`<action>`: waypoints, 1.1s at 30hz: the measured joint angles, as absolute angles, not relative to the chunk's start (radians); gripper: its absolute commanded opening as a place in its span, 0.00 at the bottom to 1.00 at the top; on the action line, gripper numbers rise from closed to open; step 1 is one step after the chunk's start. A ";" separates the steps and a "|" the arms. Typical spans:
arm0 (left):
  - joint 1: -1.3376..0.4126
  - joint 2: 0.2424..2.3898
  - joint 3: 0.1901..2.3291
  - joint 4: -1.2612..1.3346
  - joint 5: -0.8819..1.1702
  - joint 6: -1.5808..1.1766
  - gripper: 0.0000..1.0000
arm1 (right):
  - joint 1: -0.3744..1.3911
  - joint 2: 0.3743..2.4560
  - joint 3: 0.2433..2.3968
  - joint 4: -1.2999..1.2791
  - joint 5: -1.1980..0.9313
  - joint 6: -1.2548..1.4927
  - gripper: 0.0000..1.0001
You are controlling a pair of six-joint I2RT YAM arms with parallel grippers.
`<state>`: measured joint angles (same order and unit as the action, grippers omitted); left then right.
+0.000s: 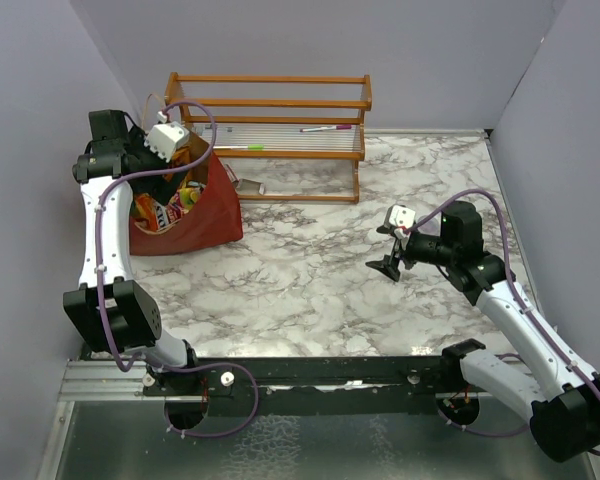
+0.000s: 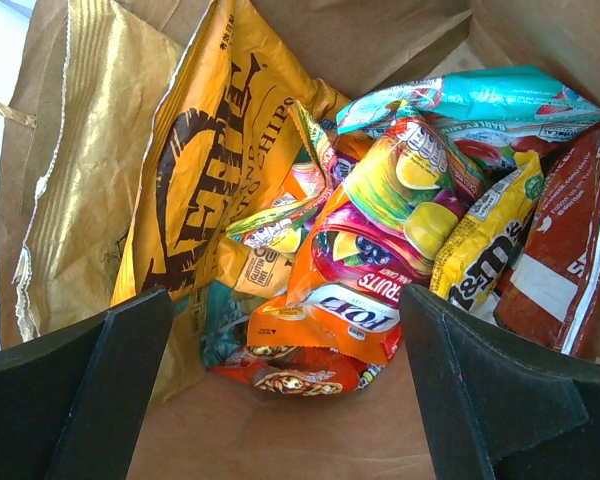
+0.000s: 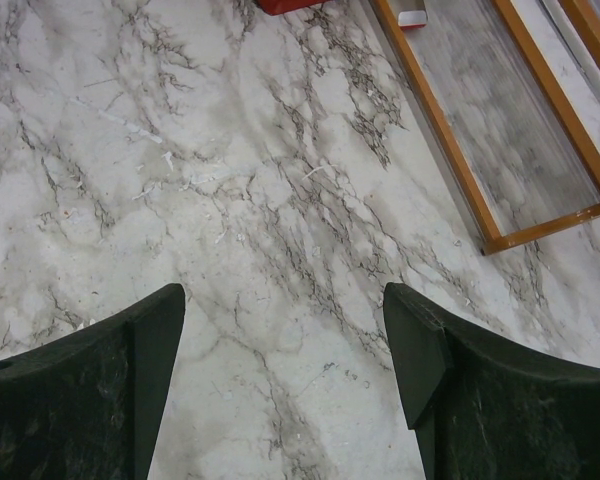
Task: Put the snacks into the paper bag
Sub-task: Place the snack in the paper bag, then reset both arms
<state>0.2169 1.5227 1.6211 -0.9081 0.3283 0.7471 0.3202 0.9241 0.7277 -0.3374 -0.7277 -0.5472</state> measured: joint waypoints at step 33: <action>0.217 1.194 1.147 -0.114 0.291 0.065 0.99 | 0.268 0.991 0.743 -0.260 -0.400 -0.342 0.99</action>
<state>0.2169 1.1938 1.1473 -0.1139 0.2909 0.0654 0.2680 0.9913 0.7429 -0.2600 -0.4000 -0.3416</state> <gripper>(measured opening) 0.991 0.993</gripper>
